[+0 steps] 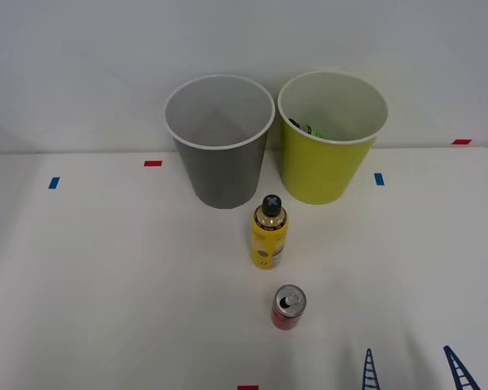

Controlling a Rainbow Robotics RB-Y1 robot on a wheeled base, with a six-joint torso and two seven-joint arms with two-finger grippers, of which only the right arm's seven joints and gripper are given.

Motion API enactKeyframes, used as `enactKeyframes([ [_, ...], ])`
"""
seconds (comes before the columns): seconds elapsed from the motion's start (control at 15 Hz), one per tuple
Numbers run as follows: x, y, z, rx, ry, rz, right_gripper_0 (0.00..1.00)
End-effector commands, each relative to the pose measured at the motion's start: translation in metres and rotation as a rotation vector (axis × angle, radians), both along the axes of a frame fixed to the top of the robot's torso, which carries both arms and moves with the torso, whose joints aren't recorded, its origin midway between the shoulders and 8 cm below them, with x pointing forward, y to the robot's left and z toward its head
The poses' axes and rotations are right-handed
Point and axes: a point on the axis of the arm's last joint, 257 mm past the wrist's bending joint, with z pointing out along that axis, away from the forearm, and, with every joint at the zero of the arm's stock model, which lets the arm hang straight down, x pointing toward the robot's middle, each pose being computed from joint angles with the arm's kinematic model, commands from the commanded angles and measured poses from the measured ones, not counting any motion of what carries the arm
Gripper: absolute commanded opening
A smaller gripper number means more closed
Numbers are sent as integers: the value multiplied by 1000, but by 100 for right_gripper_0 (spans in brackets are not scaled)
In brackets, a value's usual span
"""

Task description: Put cans in the gray bin, plastic bottles in the light green bin

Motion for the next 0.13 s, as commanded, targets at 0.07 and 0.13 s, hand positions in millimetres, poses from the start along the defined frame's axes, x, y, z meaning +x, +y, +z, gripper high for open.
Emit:
enactKeyframes([
  [0.07,0,0,0,0,0,0,100],
  [0.13,0,0,0,0,0,0,100],
])
